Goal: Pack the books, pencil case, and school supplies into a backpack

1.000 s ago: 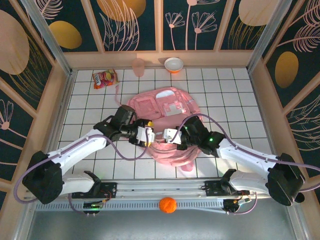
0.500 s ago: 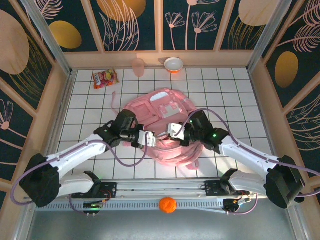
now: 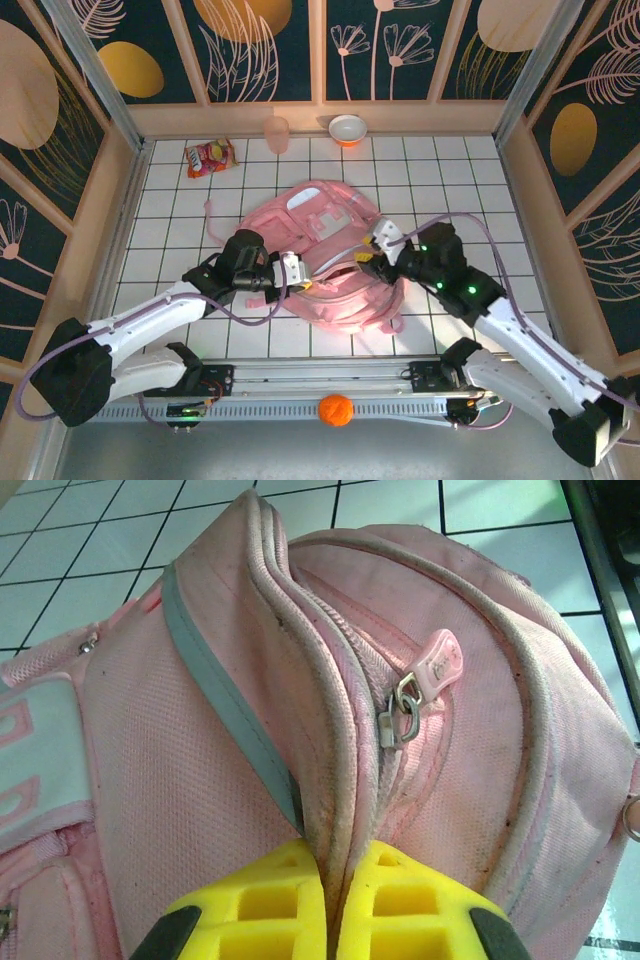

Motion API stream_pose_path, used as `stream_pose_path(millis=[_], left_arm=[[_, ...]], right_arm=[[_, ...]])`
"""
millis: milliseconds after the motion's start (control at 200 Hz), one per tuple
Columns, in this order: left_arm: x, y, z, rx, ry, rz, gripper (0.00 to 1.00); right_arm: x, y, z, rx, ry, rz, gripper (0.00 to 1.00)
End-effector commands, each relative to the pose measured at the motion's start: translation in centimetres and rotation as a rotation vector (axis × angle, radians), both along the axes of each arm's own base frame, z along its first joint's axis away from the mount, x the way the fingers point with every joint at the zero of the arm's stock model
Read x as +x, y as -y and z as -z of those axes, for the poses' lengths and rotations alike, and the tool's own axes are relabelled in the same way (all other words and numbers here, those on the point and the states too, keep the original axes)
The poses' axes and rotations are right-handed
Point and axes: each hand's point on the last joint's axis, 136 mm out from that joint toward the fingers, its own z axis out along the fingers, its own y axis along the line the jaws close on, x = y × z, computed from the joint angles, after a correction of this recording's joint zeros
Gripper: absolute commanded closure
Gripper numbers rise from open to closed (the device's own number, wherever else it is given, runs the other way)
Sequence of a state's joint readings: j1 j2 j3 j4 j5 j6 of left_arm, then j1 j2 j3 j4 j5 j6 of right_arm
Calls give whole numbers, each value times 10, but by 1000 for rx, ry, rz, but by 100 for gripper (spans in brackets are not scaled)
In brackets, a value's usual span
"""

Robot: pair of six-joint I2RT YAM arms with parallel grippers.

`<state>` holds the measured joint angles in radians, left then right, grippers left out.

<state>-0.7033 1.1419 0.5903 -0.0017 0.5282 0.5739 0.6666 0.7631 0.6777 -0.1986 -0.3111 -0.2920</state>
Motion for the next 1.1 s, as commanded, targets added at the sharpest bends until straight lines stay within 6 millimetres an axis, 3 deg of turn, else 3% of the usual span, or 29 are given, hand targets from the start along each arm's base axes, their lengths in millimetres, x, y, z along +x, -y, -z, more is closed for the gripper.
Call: stream_pose_path(millis=[0, 370, 515, 771, 1096], left_arm=[[-3, 13, -22, -93, -48, 28, 100], [-2, 20, -25, -107, -96, 35, 100], [-2, 21, -26, -107, -97, 44, 100], [-1, 24, -30, -112, -90, 59, 100], [3, 27, -32, -113, -81, 53, 100]], right_arm=[[-11, 9, 18, 100, -233, 128, 63], [-53, -36, 66, 140, -502, 31, 61], [-52, -45, 73, 146, -560, 48, 57], [-35, -41, 87, 151, -576, 162, 55], [-42, -51, 100, 32, -567, 118, 61]])
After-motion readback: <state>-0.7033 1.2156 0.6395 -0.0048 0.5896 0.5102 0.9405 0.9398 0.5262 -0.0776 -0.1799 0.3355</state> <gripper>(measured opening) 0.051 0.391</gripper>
